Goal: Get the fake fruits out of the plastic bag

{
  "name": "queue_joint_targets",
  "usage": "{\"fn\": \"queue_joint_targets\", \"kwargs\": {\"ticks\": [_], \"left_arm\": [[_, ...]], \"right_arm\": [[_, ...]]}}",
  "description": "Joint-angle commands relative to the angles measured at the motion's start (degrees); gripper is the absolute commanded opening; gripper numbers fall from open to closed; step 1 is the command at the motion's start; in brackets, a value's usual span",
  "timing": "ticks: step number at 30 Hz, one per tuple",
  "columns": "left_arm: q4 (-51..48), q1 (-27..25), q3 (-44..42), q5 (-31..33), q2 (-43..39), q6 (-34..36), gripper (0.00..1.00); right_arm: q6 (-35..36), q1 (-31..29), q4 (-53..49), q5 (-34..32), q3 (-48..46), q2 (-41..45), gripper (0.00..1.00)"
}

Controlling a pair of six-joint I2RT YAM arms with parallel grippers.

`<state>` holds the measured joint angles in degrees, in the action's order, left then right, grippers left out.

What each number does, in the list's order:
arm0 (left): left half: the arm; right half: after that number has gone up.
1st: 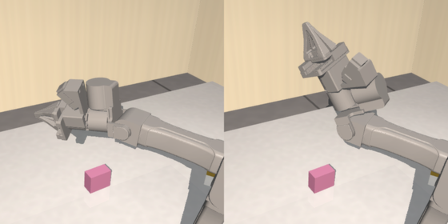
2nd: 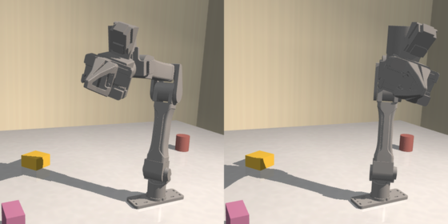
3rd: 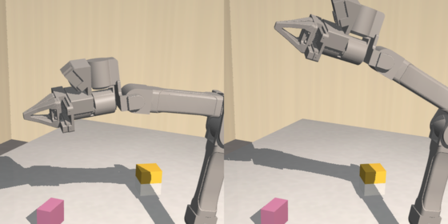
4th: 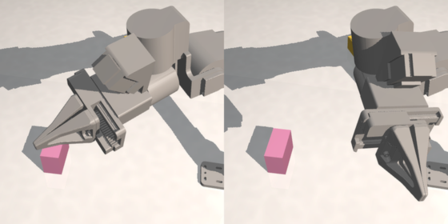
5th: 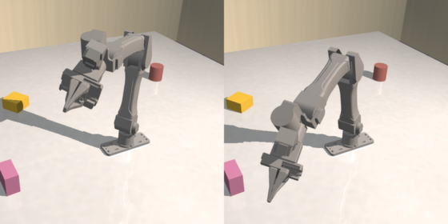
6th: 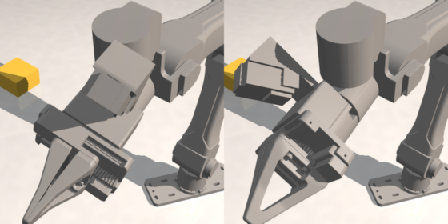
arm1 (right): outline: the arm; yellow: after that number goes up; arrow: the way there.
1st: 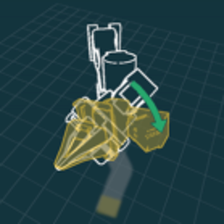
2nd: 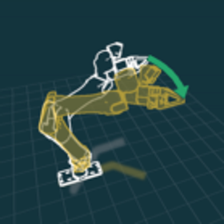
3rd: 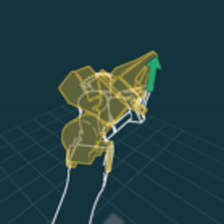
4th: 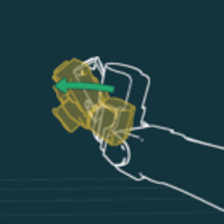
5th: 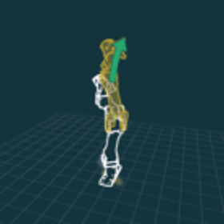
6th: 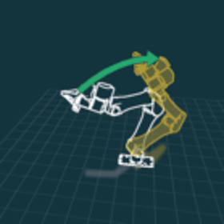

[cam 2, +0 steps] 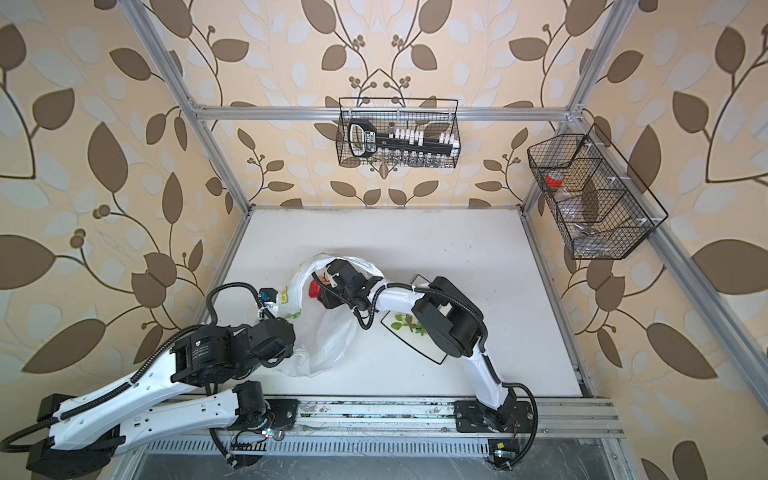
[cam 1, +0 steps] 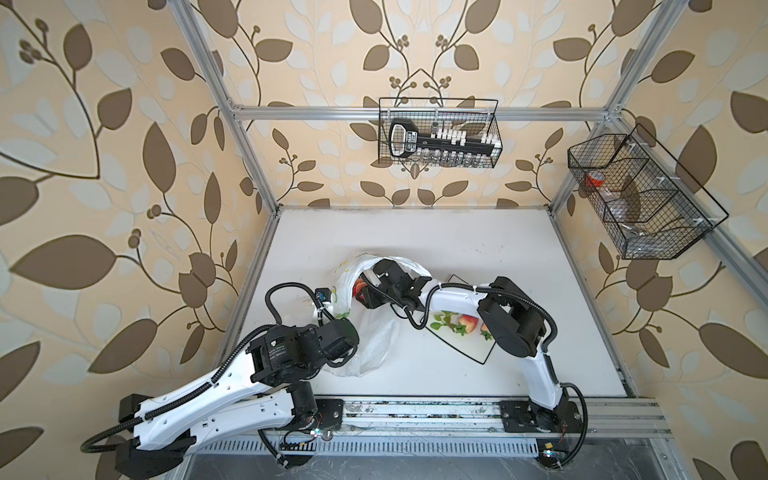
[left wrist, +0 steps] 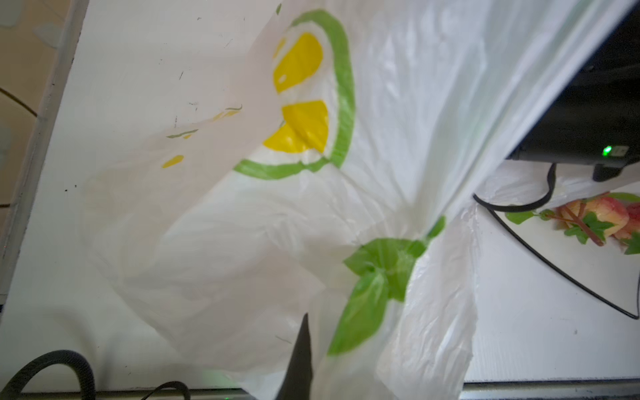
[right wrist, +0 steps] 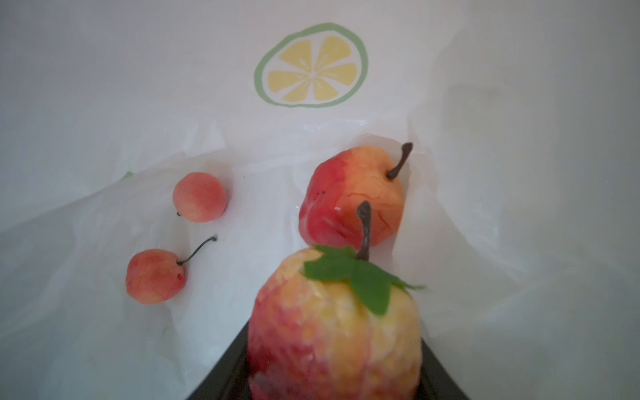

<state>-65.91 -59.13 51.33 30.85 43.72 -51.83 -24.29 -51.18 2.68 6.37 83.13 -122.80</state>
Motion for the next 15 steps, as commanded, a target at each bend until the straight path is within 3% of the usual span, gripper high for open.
{"fn": "queue_joint_targets", "kwargs": {"ticks": [1,7,15], "left_arm": [[6.4,2.57,-0.07,-1.04,0.82,6.07,0.0],[8.21,10.96,-2.75,-6.08,-1.17,10.84,0.0],[7.24,12.26,-4.58,-10.5,-2.28,10.19,0.0]], "right_arm": [[5.94,-0.35,2.22,3.47,-2.0,2.47,0.45],[8.1,1.9,0.43,1.55,-2.31,1.76,0.47],[8.11,1.98,-3.86,-1.25,0.84,-2.2,0.49]]}}
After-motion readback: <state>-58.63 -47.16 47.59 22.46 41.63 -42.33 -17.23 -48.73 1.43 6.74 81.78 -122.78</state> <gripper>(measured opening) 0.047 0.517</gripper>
